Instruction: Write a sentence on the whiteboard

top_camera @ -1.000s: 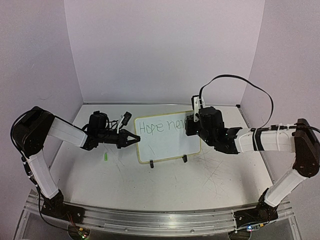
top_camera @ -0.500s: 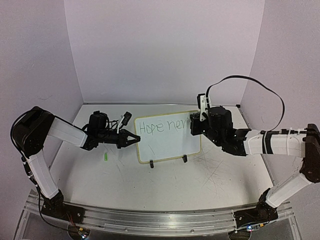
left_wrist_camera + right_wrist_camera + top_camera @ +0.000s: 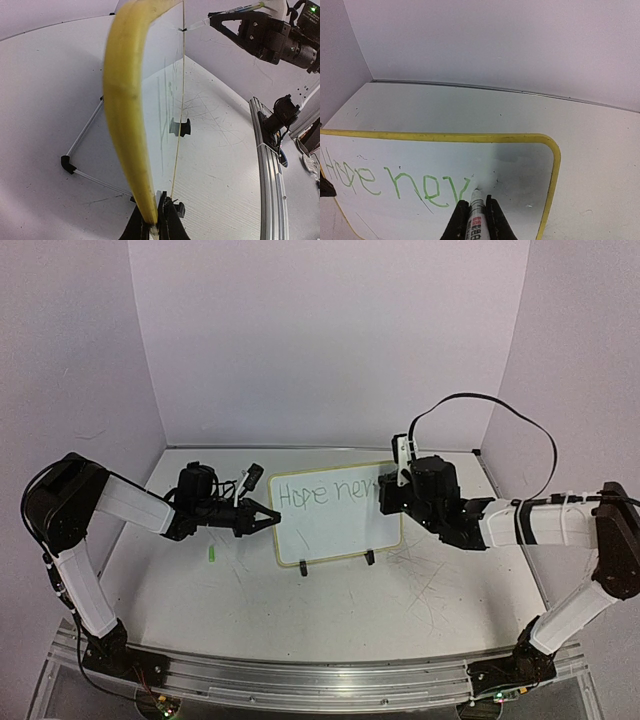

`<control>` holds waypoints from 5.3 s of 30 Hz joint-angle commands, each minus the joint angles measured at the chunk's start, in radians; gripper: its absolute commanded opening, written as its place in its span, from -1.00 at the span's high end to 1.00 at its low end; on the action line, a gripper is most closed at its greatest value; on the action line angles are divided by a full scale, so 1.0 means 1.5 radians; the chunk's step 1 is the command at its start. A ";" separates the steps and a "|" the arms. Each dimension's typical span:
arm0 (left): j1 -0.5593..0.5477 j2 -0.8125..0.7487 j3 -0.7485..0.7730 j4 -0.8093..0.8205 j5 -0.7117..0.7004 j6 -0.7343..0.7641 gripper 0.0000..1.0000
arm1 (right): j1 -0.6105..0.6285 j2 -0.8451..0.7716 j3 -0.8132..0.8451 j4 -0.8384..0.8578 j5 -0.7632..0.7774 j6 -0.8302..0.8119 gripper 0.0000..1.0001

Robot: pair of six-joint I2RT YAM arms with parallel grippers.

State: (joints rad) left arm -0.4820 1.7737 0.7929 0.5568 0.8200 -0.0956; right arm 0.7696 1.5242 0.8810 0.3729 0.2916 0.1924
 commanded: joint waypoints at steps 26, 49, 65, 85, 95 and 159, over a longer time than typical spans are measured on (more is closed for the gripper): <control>0.007 0.013 0.010 -0.049 -0.104 0.063 1.00 | -0.005 -0.016 -0.007 0.001 0.103 0.027 1.00; 0.007 0.013 0.010 -0.050 -0.104 0.063 1.00 | -0.004 0.000 0.010 0.040 0.068 0.003 1.00; 0.007 0.012 0.012 -0.051 -0.103 0.063 1.00 | -0.005 0.031 0.030 0.041 0.037 0.010 1.00; 0.006 0.013 0.013 -0.052 -0.103 0.063 1.00 | -0.005 0.026 -0.004 0.019 0.014 0.052 1.00; 0.006 0.012 0.012 -0.052 -0.102 0.063 1.00 | -0.004 0.015 -0.030 0.009 0.021 0.069 1.00; 0.004 0.007 0.011 -0.058 -0.109 0.063 1.00 | -0.033 -0.013 -0.005 0.069 0.025 -0.002 1.00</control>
State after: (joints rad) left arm -0.4854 1.7718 0.7986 0.5404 0.8162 -0.0864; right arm 0.7223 1.4979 0.8307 0.4412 0.3018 0.1982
